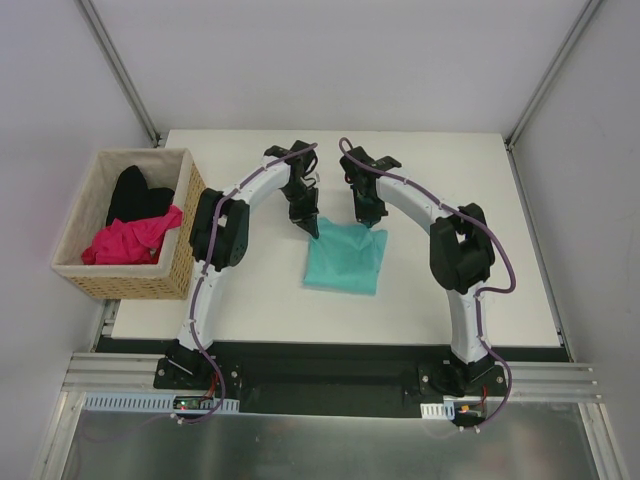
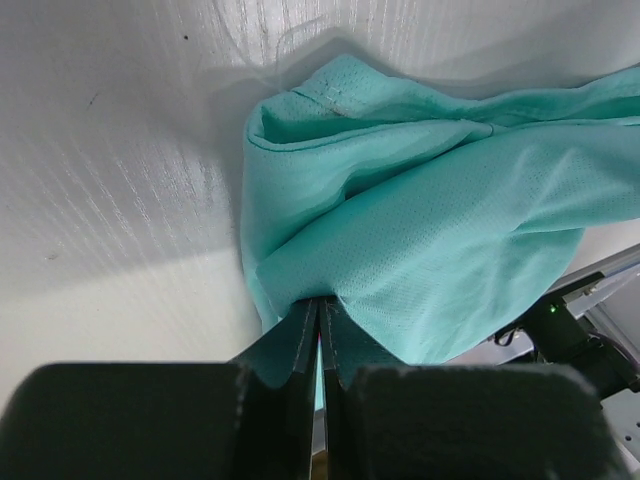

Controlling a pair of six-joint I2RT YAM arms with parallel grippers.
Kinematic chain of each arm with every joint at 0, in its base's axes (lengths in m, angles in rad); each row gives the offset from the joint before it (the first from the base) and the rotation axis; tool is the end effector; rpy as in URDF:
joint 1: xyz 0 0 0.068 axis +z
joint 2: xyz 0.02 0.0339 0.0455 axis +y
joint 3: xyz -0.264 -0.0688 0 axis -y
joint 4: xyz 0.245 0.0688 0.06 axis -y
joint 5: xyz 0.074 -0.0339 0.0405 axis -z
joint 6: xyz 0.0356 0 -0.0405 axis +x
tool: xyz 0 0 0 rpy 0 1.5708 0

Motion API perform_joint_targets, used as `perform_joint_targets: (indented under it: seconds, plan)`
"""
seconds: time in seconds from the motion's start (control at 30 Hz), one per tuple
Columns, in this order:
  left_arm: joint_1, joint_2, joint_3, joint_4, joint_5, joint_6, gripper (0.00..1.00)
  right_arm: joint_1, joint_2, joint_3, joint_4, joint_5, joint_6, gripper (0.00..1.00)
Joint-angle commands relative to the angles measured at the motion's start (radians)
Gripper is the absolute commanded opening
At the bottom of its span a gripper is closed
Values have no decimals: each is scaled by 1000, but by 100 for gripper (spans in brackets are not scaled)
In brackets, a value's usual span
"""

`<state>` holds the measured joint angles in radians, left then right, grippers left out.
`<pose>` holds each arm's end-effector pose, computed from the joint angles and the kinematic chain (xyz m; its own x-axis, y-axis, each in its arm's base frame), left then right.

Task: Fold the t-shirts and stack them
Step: Smooth out wrinkles on the folded tshirt

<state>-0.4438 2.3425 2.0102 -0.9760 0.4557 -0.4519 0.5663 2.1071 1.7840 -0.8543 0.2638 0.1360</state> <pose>0.4293 -0.2214 0.1772 -0.9980 0.0403 -0.0478 0.0588 0.8665 -0.4957 0.3829 0.2324 0.2195 -0.8310 -0.3732 -0.4124 -0.3239 0.9275 -0.1866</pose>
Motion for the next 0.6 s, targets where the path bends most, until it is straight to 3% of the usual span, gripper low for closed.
perform_joint_targets:
  seconds: [0.0,0.57]
  plan:
    - [7,5,39,-16,23,32,0,-5,-38,32,-40,26,-13,0]
    - [7,-34,5,-18,14,35,0,27,-73,77,-38,-3,19,0]
